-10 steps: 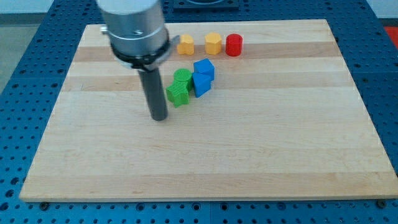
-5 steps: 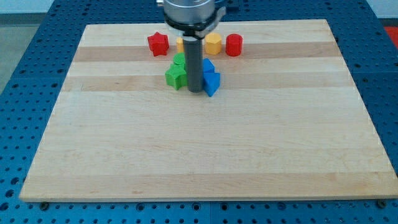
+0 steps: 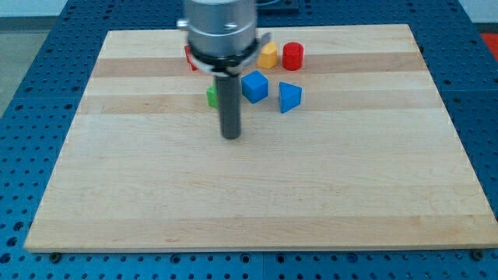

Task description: Push the green blocks into the yellow heart

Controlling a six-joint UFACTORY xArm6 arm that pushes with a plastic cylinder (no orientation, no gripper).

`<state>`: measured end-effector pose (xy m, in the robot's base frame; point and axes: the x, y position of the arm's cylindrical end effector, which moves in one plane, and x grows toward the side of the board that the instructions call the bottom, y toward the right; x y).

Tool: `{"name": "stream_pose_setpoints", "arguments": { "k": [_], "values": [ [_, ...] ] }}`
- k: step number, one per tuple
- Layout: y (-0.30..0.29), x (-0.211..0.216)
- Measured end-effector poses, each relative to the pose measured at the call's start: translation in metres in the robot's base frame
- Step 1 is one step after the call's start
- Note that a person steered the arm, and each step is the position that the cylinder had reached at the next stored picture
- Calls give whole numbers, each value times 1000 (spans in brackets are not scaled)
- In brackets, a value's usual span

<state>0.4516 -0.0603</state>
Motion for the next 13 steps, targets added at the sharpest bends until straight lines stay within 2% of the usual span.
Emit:
{"name": "stream_pose_setpoints", "arguments": {
  "k": [1, 6, 9, 12, 13],
  "values": [
    [-18, -13],
    [-10, -67],
    [-57, -88],
    [-1, -90],
    [0, -90]
  ]
}}
